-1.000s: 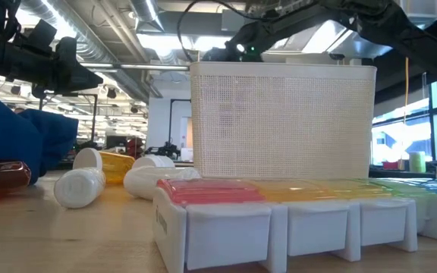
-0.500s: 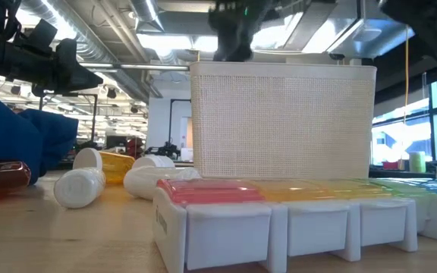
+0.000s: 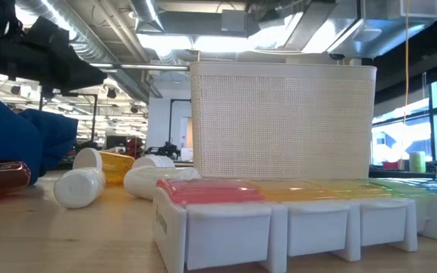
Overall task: Pick & place medical supplies in basket/bin
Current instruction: Put the white mailer bag into the white container
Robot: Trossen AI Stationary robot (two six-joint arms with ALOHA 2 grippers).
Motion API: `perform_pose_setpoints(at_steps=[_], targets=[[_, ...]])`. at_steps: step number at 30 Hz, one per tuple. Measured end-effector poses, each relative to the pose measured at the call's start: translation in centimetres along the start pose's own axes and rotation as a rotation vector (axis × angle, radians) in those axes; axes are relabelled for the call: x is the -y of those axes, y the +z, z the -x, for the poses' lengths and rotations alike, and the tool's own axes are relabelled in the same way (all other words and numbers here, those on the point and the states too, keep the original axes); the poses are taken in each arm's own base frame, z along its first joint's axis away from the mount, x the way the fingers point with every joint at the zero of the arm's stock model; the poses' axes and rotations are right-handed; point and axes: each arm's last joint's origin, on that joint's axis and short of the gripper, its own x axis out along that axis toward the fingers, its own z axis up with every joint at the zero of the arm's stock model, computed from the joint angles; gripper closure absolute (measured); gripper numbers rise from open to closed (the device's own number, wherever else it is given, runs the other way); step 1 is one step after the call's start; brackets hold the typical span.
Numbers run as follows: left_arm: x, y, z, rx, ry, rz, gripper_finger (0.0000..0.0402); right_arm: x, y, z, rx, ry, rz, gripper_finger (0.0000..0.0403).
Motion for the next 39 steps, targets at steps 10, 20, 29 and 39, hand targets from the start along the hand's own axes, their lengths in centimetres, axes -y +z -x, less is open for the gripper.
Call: perform_pose_setpoints(at_steps=[10, 20, 29, 39], targets=[[1.5, 0.2, -0.1, -0.095, -0.403, 0.094, 0.0330, -3.5, -6.6, -3.1, -0.122, -0.116, -0.231, 0.0083], [4.7, 3.5, -1.7, -0.149, -0.564, 0.000, 0.0398, -0.6, -9.8, -5.6, -0.111, -0.010, -0.268, 0.0083], [12.1, 5.7, -6.2, -0.205, -0.636, -0.083, 0.0399, 4.4, -16.6, -4.1, -0.059, 0.041, -0.493, 0.0083], [24.3, 2.7, -13.7, -0.327, -0.675, -0.120, 0.0401, 7.1, -23.2, -5.0, -0.157, 0.033, -0.463, 0.0083]])
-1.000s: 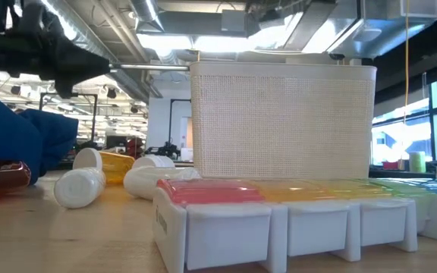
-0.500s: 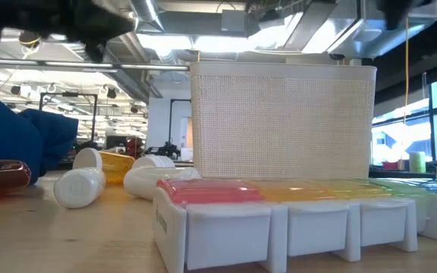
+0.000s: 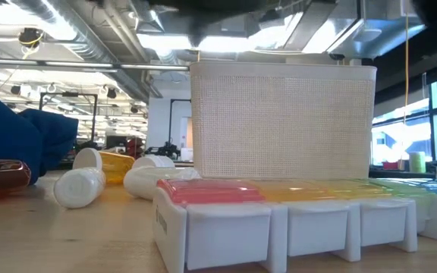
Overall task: Pick & place medical supplies in basket/bin
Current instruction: Put the white mailer bag into the white container
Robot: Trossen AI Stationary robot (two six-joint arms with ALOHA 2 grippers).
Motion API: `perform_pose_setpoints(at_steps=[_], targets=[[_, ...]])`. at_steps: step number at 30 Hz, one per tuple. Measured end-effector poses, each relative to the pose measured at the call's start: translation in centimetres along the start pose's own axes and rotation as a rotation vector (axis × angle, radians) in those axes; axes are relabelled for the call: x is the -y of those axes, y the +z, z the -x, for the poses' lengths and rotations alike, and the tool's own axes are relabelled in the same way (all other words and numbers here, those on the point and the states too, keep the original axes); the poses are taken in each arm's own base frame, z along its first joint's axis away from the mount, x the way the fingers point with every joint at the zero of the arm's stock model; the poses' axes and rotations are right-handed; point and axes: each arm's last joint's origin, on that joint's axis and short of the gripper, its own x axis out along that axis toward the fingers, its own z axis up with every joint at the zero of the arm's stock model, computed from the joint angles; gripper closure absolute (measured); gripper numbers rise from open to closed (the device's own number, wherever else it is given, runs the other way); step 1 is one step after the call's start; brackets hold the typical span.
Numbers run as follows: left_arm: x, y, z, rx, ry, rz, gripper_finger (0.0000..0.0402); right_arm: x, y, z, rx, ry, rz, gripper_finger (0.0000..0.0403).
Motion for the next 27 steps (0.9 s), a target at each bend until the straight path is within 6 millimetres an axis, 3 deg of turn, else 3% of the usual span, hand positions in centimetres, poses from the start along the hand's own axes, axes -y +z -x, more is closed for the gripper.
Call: perform_pose_setpoints(at_steps=[7, 11, 20, 23, 27], targets=[[2.4, 0.0, -9.7, 0.012, -0.041, 0.004, 0.0401, 3.6, -1.4, -0.4, -0.056, 0.028, 0.066, 0.0083], [3.4, -0.6, -14.0, 0.033, -0.068, 0.009, 0.0400, 5.5, -1.6, -1.2, -0.072, 0.106, 0.088, 0.0083], [3.9, -4.7, -19.5, -0.011, -0.140, 0.080, 0.0401, 9.8, -1.3, -3.1, -0.067, 0.186, 0.091, 0.0083], [3.6, -6.8, -21.1, -0.050, -0.160, 0.150, 0.0400, 9.9, -1.3, -3.1, -0.066, 0.266, 0.083, 0.0083], [3.3, -7.7, -22.6, -0.040, -0.163, 0.182, 0.0401, 10.3, -1.2, -4.1, -0.082, 0.271, -0.030, 0.0083]])
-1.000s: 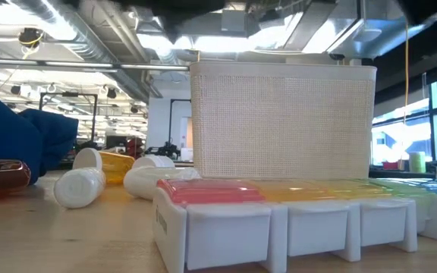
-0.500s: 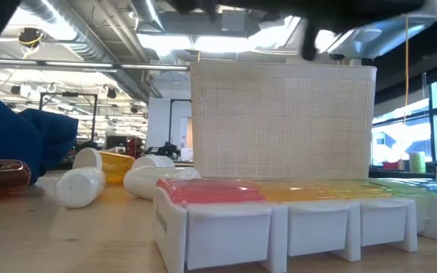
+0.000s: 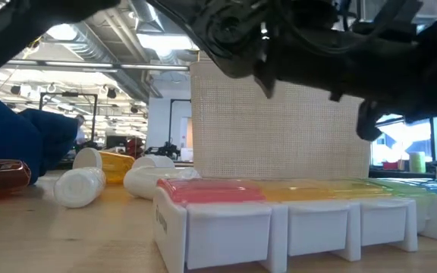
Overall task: Pick & place medical supplies in basket/bin
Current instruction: Put the white mailer bag into the white container
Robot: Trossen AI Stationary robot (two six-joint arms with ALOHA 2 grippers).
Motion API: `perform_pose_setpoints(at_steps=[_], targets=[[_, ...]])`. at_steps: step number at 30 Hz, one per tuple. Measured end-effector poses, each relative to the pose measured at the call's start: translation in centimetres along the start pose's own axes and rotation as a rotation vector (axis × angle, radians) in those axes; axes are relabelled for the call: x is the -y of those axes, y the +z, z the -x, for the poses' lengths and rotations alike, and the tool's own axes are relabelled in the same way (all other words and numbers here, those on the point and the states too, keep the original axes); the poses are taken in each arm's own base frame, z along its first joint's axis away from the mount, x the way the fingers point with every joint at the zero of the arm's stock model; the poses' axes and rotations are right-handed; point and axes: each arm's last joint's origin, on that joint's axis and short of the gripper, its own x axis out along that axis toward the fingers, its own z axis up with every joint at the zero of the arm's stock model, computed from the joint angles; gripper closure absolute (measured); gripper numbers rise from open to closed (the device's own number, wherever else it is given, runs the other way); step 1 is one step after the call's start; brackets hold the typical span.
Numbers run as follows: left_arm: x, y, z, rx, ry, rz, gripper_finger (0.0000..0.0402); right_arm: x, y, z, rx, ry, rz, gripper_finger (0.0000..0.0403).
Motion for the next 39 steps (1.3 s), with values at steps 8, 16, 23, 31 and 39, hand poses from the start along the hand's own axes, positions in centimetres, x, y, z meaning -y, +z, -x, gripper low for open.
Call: perform_pose_setpoints(at_steps=[8, 16, 23, 31, 39], targets=[[-1.6, -0.7, -1.2, -0.027, 0.035, 0.003, 0.0401, 0.4, 0.2, -1.6, -0.003, 0.022, -0.033, 0.0083], [-3.0, -1.2, -1.1, -0.118, 0.098, 0.004, 0.0400, 0.9, 0.3, -2.4, 0.027, -0.059, -0.122, 0.0083], [-3.4, -1.8, -0.9, -0.184, 0.125, 0.004, 0.0400, 0.9, 0.4, -3.5, 0.053, -0.145, -0.169, 0.0083], [-3.5, -2.2, -0.8, -0.229, 0.140, 0.002, 0.0400, -0.1, 0.5, -5.0, 0.055, -0.152, -0.174, 0.0083], [-3.4, -2.5, -0.8, -0.275, 0.072, 0.015, 0.0400, -1.1, 0.5, -7.1, 0.047, -0.156, -0.175, 0.0083]])
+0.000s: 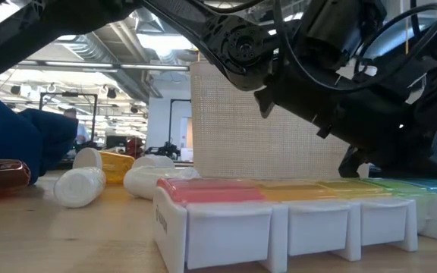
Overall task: Pick & place medical supplies in basket/bin
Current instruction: Put the white mailer bag into the white container
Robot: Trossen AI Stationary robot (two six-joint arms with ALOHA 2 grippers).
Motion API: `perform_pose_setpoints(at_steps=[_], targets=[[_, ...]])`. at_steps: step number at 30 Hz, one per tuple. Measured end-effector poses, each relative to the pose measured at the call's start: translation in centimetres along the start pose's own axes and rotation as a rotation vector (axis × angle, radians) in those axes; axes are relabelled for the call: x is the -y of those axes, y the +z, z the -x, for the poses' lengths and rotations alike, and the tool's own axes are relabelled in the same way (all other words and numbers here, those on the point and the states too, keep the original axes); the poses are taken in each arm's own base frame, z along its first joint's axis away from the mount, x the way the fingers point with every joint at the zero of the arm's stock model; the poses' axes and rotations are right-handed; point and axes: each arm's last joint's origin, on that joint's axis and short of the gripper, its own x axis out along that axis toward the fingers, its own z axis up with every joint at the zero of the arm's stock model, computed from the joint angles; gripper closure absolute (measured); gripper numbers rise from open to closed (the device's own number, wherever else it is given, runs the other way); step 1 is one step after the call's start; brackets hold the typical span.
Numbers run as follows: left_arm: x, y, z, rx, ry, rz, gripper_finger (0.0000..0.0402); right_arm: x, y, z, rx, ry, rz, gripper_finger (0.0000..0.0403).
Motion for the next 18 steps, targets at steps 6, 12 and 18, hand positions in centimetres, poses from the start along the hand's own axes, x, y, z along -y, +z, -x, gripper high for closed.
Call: perform_pose_setpoints(at_steps=[6, 12, 18], targets=[[0.2, -0.2, 0.4, -0.094, -0.028, 0.029, 0.0400, -1.1, 0.2, -1.2, 0.001, 0.041, -0.015, 0.0083], [0.4, 0.3, 1.7, -0.203, 0.020, 0.052, 0.0400, -2.0, 0.7, -1.9, 0.038, 0.083, -0.038, 0.0083], [0.6, 1.2, 4.2, -0.352, 0.123, -0.019, 0.0400, -2.7, 1.5, -2.1, 0.180, 0.168, -0.041, 0.0083]])
